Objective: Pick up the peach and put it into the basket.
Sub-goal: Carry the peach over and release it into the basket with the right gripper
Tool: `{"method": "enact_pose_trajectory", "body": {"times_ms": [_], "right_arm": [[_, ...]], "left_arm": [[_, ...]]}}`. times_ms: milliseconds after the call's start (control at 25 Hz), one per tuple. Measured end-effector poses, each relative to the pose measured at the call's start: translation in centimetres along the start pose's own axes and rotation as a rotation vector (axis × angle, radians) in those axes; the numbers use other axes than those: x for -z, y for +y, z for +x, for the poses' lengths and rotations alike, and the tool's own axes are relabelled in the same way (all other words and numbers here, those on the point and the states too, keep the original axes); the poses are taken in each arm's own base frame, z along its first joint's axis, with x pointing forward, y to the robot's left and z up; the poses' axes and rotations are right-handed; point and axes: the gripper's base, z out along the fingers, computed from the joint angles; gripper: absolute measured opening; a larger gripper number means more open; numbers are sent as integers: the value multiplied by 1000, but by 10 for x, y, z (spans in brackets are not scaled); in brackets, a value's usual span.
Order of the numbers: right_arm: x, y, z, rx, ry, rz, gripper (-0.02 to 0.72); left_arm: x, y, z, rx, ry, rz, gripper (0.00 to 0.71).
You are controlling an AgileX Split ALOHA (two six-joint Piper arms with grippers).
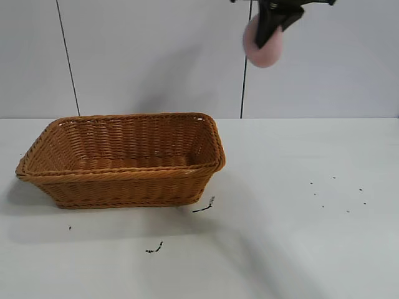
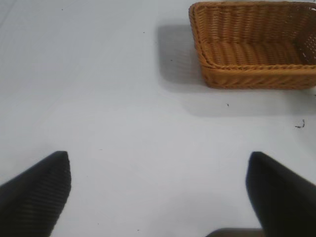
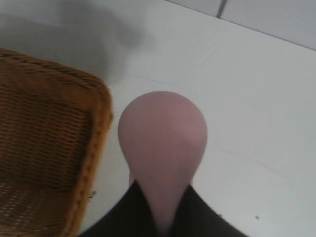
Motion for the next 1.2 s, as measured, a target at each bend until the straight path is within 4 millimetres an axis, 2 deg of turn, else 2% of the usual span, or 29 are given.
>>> {"method": "enact_pose_trajectory", "body": {"times_ms": [160,320,440,680,800,920,960,1000,1160,1200], "right_arm": [[-16,58,1,121,16,-71,-15],[-40,97,5,195,15,-109,-15],[-69,109,9,207,23,-122,-15],[-133,114,25,199,93,-133,-15],[-155,114,32,201,116,-129,-15],[-162,114,35,202,129,-125,0],[-162,114,35,202,129,-125,36],[-162,114,35,202,128,-125,108],[-162,114,36,205,133,-125,545],[-161,114,35,205,134,-125,606]], "left_arm": [[0,0,0,0,0,0,693],[0,0,0,0,0,0,693],[0,0,0,0,0,0,693],[0,0,0,0,0,0,693],[0,0,0,0,0,0,693],[0,0,0,0,0,0,693],[0,0,0,0,0,0,693],[0,0,0,0,0,0,693],[0,0,0,0,0,0,693],[0,0,0,0,0,0,693]]}}
